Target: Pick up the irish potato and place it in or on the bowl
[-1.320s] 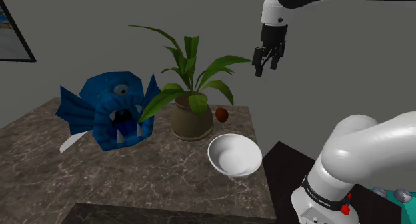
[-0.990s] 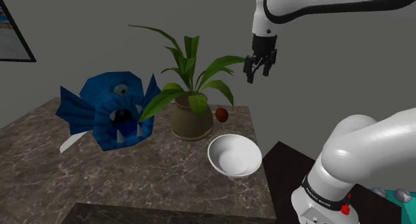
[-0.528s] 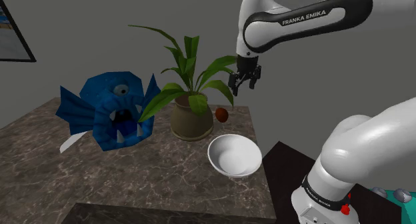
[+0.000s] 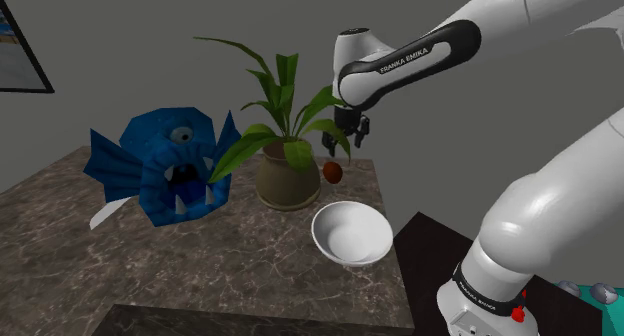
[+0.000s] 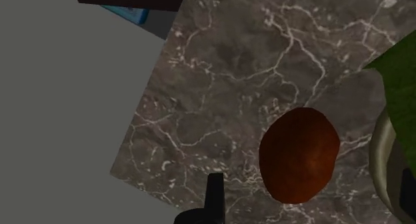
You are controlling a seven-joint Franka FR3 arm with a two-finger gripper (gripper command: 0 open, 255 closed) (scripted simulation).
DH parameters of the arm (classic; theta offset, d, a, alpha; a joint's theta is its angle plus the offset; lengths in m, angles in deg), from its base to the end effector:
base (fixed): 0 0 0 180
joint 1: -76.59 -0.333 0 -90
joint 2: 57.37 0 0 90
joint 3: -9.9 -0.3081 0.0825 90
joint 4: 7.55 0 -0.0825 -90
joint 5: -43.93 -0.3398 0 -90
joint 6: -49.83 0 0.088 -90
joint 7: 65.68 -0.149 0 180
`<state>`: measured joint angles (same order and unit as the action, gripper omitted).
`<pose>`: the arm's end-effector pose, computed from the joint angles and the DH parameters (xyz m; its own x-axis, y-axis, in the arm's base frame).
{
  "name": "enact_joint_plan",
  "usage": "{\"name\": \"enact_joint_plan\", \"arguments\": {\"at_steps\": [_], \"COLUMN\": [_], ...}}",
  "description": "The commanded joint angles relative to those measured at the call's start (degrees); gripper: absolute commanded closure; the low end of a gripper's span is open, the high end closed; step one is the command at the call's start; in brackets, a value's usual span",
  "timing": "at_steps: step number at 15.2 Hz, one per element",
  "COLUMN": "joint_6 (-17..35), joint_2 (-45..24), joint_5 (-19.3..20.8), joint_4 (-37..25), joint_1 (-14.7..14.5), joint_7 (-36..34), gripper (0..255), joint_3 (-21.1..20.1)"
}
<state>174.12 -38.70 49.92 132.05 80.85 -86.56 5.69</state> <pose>0.4102 -0.0079 0.4040 0.9490 -0.3020 0.0904 -0.3095 -0.9470 0.0862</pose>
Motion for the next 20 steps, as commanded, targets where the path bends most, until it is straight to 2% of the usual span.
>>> {"name": "enact_joint_plan", "arguments": {"at_steps": [1,4,11,20], "joint_6": [5.8,10.5,15.9,16.4], "joint_2": [-6.4,-13.0,-17.1,-17.4], "joint_5": [0.9,2.9,4.5,4.6], "joint_4": [-0.7,-3.0,-1.5,-1.4], "joint_1": [0.5,1.2,1.0,0.7], "joint_7": [-3.0,-6.9,-8.0,-8.1], "gripper": [0,0,0,0], "joint_3": [-0.7,-1.3,-0.3,0.1]}}
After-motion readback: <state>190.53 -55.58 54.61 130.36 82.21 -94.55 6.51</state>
